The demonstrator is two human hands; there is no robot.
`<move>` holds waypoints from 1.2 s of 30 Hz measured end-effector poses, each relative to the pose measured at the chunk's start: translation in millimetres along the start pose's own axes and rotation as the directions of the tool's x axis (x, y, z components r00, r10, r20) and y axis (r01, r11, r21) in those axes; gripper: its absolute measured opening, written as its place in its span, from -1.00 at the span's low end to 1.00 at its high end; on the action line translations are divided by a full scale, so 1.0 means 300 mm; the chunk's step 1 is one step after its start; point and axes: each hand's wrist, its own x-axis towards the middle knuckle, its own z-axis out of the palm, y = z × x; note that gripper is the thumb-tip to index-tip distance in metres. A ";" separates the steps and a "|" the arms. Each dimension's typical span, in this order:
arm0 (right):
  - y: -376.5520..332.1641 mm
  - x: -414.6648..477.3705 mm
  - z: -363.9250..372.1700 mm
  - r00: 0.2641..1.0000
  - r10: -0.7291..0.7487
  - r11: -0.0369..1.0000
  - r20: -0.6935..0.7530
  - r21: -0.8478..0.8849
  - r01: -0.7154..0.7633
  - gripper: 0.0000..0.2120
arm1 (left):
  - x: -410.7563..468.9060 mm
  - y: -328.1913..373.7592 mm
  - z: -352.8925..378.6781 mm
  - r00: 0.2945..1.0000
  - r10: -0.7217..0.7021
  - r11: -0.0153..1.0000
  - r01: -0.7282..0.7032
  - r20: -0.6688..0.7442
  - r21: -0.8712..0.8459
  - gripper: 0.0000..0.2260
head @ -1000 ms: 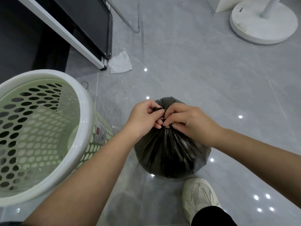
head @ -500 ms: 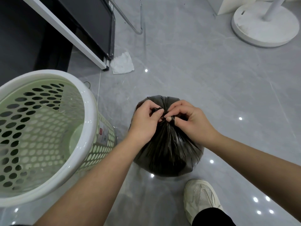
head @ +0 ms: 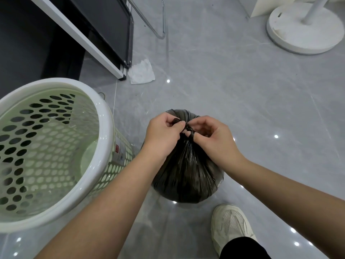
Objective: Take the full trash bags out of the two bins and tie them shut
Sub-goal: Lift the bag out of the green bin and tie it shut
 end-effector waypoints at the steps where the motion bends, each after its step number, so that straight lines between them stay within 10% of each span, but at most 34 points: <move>1: -0.003 -0.001 0.003 1.000 0.017 1.000 0.003 0.016 -0.017 -0.80 | -0.005 0.000 -0.001 1.000 -0.019 1.000 0.019 -0.005 -0.022 -0.88; 16: -0.015 0.019 0.008 1.000 0.002 0.986 0.009 -0.169 -0.001 -0.87 | -0.049 -0.052 -0.016 0.994 0.068 0.978 -0.084 -0.085 -0.192 -0.93; 23: -0.009 0.006 0.038 0.997 0.000 0.976 -0.083 -0.216 -0.018 -0.86 | -0.113 -0.128 0.001 0.938 0.338 0.923 -0.316 -0.072 0.218 -0.95; 36: -0.001 -0.024 0.048 0.997 0.018 0.978 -0.076 -0.208 -0.033 -0.88 | -0.074 -0.133 -0.006 0.905 0.420 0.837 -0.355 -0.073 0.417 -0.93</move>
